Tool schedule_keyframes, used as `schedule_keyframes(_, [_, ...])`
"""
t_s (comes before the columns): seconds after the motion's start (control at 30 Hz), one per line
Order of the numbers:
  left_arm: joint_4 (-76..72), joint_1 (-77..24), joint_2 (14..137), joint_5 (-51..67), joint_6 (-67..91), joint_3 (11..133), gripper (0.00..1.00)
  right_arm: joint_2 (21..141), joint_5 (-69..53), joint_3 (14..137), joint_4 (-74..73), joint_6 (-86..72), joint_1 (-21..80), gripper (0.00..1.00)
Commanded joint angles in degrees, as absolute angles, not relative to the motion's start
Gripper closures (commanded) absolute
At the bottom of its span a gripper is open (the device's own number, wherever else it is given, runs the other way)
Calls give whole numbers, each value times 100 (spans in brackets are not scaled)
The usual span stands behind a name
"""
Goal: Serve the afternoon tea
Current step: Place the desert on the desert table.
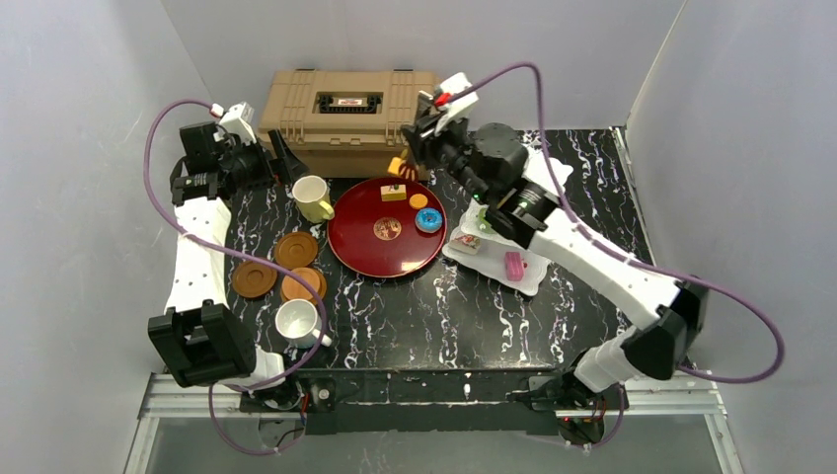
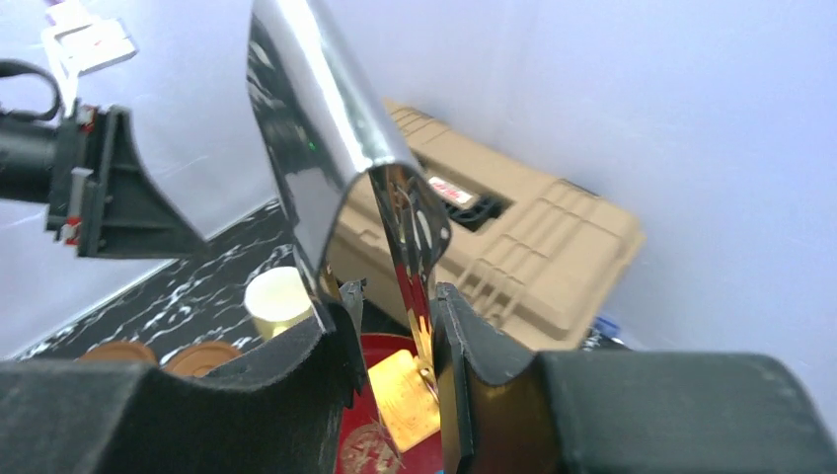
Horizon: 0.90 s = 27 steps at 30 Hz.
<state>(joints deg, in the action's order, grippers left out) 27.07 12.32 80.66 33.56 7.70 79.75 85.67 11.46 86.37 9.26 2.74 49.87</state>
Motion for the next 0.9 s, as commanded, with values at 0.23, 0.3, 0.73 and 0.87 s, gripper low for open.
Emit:
schedule_keyframes(0.23, [2725,1266,7735,3620,793,7913,1,7212,3531,8587,842,1075,4913,78])
schedule_keyframes(0.3, [2716,1265,7708,3621,770,7887,1,7015,3769,8567,920,1243,4905,78])
schedule_keyframes(0.73, [2751,1261,7634,3646,721,7830,1,6069,4923,8304,1877,2322,4904,78])
schedule_keyframes(0.87, [2751,1261,7633,3629,725,7822,1,5916,5148,8316,1907,2573,4904,78])
